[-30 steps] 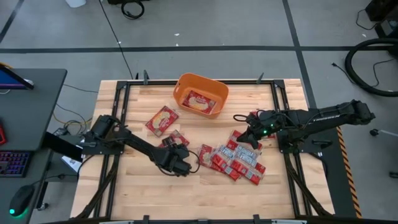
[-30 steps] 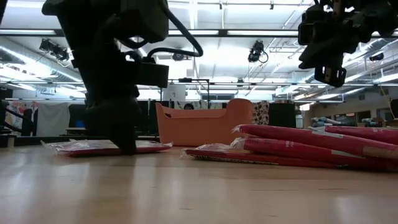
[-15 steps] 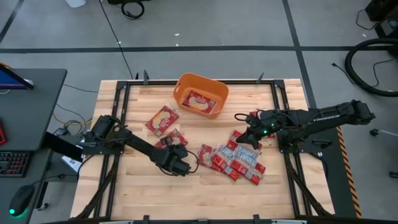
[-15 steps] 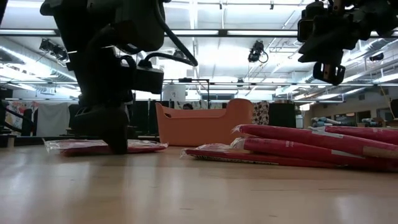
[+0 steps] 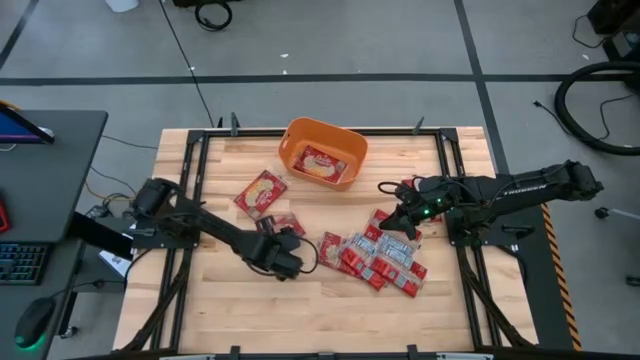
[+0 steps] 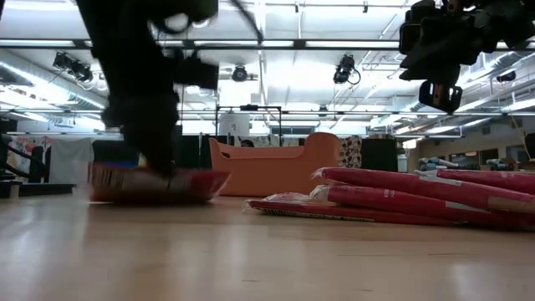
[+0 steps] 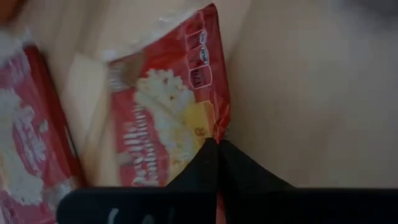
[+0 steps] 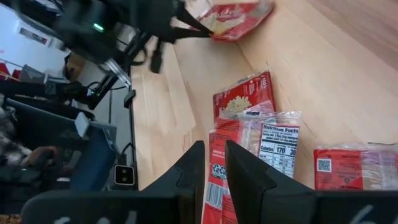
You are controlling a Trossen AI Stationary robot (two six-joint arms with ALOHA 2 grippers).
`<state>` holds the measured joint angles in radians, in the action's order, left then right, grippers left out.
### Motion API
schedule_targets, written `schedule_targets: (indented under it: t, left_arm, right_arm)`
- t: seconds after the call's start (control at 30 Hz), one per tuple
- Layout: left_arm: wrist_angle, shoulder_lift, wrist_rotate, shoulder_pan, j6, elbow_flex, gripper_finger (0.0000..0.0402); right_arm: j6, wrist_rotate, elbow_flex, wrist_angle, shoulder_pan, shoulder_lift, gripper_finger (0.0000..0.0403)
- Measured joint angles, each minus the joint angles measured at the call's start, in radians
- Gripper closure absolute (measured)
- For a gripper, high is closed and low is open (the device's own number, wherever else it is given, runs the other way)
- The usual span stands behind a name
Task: Sort popcorn bags into baskets
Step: Put the red popcorn bag into the orange bin
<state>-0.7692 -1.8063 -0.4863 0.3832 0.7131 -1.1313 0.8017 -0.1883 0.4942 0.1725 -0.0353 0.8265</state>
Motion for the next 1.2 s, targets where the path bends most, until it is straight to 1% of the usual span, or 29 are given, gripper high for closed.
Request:
schedule_targets:
  t: [0.27,0.37,0.5,0.63,0.8,1.03,1.13,1.2]
  left_arm:
    - [-0.004,0.138,-0.005,-0.001,0.0,0.0,0.04]
    - [-0.003,0.154,-0.002,-0.007,-0.001,-0.002,0.04]
    - [0.014,0.15,0.049,-0.017,-0.018,-0.001,0.04]
    - [0.043,0.149,0.051,-0.026,-0.043,-0.002,0.04]
    - [0.085,0.15,0.056,-0.041,-0.045,-0.002,0.04]
    - [0.189,0.15,0.106,-0.04,-0.056,-0.002,0.04]
    - [0.235,0.15,0.117,-0.039,-0.056,-0.002,0.04]
    - [0.251,0.151,0.117,-0.039,-0.056,-0.002,0.04]
  right_arm:
    - [-0.037,0.01,0.0,-0.016,0.0,0.0,0.0335]
    - [-0.049,0.02,0.0,-0.019,0.0,0.0,0.0335]
    - [-0.144,0.032,0.0,-0.071,-0.018,0.03,0.0335]
    - [-0.236,0.088,0.0,-0.119,-0.037,0.105,0.0335]
    - [-0.353,0.098,-0.001,-0.26,-0.038,0.243,0.0322]
    - [-0.542,0.117,0.0,-0.528,-0.042,0.417,0.027]
    - [-0.572,0.115,0.0,-0.621,-0.042,0.471,0.0248]
    - [-0.57,0.112,0.006,-0.646,-0.042,0.502,0.0236]
